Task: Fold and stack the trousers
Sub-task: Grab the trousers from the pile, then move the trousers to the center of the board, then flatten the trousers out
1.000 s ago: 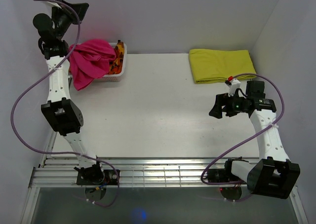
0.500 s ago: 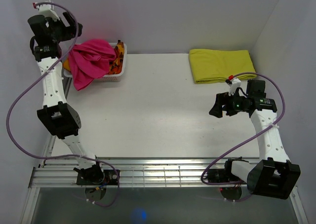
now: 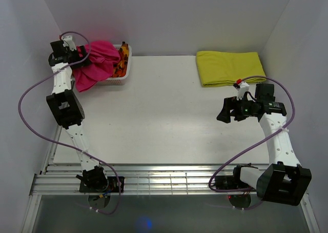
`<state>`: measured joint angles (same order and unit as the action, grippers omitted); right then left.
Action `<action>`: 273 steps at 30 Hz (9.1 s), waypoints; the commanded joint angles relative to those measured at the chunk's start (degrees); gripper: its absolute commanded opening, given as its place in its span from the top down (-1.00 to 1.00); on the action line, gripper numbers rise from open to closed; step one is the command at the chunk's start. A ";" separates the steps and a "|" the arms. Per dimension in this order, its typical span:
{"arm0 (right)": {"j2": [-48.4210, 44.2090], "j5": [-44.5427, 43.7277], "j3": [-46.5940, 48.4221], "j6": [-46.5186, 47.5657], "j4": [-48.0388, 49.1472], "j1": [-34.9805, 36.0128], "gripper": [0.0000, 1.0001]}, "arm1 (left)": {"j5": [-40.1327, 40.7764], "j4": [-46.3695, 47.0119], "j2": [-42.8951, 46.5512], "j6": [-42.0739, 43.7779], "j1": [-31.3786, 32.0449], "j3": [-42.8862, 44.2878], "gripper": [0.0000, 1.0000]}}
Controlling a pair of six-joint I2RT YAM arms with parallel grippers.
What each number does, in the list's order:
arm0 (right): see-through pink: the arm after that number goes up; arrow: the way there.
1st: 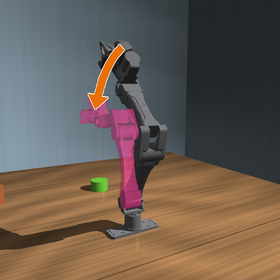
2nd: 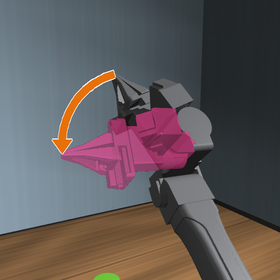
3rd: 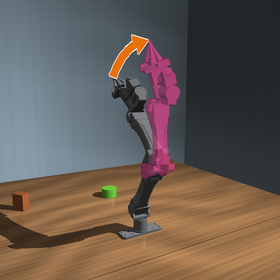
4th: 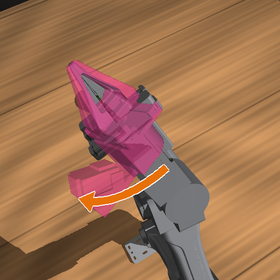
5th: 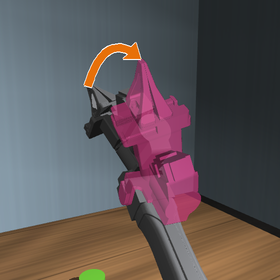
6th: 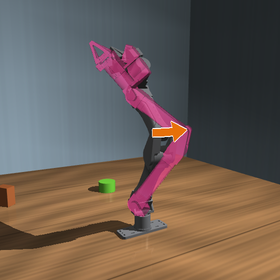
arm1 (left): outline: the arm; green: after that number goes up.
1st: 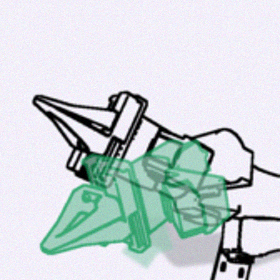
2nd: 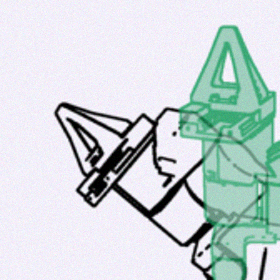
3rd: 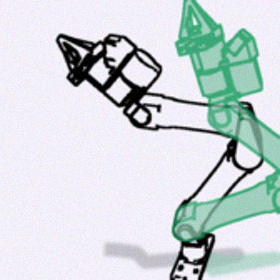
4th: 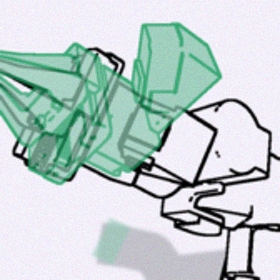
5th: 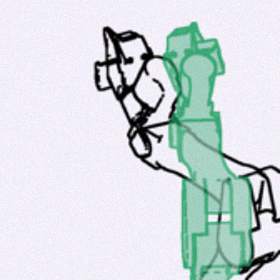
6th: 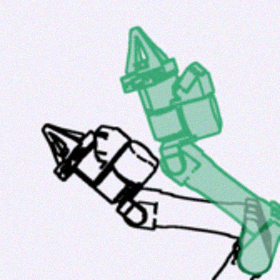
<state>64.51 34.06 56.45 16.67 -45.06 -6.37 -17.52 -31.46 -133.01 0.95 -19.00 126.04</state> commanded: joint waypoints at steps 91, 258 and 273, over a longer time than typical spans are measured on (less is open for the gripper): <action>-5.54 -1.28 -3.10 5.31 20.27 19.56 -0.80 | -29.41 32.53 34.93 -33.83 55.56 -33.40 1.00; 5.88 -39.87 33.38 19.46 9.02 16.65 0.85 | -17.11 -4.29 57.50 24.54 28.32 -55.80 -0.63; 8.09 -40.22 35.14 17.61 6.74 16.65 0.85 | -14.83 -1.33 52.95 4.24 27.70 -74.53 -0.63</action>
<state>74.08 -4.95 89.17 34.81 -41.87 10.50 -32.10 -35.92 -81.58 10.79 9.02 51.59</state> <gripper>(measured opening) 0.155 0.812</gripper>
